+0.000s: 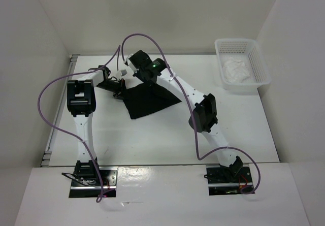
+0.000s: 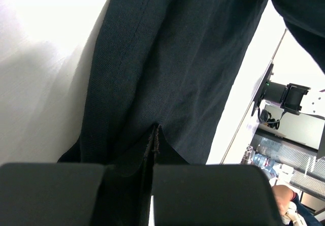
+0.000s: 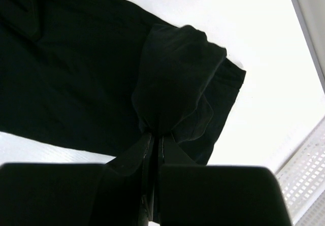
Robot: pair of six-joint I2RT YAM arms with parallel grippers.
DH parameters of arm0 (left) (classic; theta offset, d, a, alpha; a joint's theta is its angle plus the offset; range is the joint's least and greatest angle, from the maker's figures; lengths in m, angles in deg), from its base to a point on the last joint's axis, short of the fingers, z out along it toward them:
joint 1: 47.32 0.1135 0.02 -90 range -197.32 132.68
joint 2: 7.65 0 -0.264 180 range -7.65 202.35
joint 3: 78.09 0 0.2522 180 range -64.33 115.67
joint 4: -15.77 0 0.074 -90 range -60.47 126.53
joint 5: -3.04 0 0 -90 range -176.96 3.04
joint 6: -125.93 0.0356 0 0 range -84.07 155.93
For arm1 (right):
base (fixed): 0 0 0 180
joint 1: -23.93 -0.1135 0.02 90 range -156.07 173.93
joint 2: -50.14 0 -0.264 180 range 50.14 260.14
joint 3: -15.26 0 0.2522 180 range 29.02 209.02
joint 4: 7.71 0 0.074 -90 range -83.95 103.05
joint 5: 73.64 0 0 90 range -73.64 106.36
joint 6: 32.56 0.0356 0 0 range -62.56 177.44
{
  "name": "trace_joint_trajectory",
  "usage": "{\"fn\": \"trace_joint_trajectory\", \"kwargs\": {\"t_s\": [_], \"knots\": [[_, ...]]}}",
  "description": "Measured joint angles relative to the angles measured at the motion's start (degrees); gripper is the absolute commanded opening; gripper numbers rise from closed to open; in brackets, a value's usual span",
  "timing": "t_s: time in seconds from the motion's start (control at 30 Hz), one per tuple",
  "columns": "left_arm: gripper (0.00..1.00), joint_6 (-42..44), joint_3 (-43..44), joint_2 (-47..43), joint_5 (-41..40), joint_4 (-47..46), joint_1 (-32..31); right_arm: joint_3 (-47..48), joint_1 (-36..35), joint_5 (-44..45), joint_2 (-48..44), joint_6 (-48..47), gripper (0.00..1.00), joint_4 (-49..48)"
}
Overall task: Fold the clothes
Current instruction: Fold the tank top
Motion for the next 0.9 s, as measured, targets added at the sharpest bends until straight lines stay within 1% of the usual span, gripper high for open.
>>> {"fn": "trace_joint_trajectory", "kwargs": {"t_s": [0.53,0.63,0.7,0.77,0.83,0.9], "knots": [[0.01,0.0,-0.3,0.0,0.4,-0.1,0.1,2.3,-1.5,0.1,1.7,0.9,0.00,0.0],[0.01,0.0,-0.3,0.0,0.4,-0.1,0.1,3.1,-2.0,0.1,1.9,1.3,0.05,-0.1],[0.01,0.0,-0.3,0.0,0.4,-0.1,0.1,4.0,-2.3,0.0,2.2,1.7,0.16,-0.1],[0.01,0.0,-0.3,0.0,0.3,-0.1,0.1,5.3,-2.4,-0.2,2.9,2.1,0.31,-0.1],[0.02,0.0,-0.3,-0.1,0.3,-0.1,0.1,6.9,-2.5,-0.5,4.0,2.5,0.35,-0.3],[0.02,0.0,-0.3,-0.1,0.3,-0.1,0.1,8.4,-2.8,-1.0,5.3,2.8,0.42,-0.3]]}}
